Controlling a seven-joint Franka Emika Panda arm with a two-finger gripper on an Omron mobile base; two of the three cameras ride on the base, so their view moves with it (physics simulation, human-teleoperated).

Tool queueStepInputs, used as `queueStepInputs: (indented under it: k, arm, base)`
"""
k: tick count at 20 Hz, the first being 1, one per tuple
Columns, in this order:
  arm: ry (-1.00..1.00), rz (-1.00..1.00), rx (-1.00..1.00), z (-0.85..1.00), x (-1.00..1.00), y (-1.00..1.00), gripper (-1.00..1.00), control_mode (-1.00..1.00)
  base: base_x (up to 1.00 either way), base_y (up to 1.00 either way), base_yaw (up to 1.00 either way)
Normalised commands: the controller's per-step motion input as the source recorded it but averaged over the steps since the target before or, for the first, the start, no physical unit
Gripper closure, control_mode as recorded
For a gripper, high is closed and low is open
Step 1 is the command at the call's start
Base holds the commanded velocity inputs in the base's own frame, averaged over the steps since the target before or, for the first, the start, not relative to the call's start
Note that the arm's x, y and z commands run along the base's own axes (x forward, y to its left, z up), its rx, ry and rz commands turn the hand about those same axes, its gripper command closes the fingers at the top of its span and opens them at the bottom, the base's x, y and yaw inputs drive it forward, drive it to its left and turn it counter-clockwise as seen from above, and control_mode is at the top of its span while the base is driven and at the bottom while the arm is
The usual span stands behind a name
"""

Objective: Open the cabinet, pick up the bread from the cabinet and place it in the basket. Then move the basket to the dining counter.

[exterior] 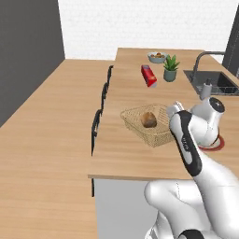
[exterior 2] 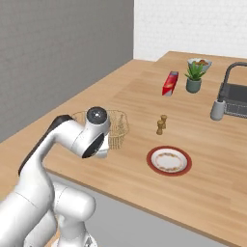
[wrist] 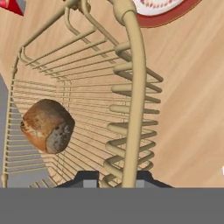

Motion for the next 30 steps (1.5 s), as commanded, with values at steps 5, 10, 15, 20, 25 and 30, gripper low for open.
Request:
queueStepInputs:
  k: [5,10,15,20,25,30]
  arm:
    - [0.03,0.0,0.0,0.0,1.0,-0.15,1.0,-1.0]
    - [0.01,0.0,0.02,-0.13,0.82,-0.6,1.0,-1.0]
    - [0.03,0.0,0.04,-0.51,0.62,-0.42,1.0,-1.0]
    - [0.03,0.0,0.04,-0.17,0.8,-0.13,1.0,-1.0]
    - [0.05,0.0,0.03,-0.15,0.51,-0.17,1.0,-1.0]
    - [0.04,0.0,0.01,-0.32,0.21,-0.31,1.0,-1.0]
  base:
    - [0.0,0.0,0.0]
    - [0.0,0.0,0.0]
    - [0.0,0.0,0.0]
    - [0.0,0.0,0.0]
    - [0.0,0.0,0.0]
    - [0.0,0.0,0.0]
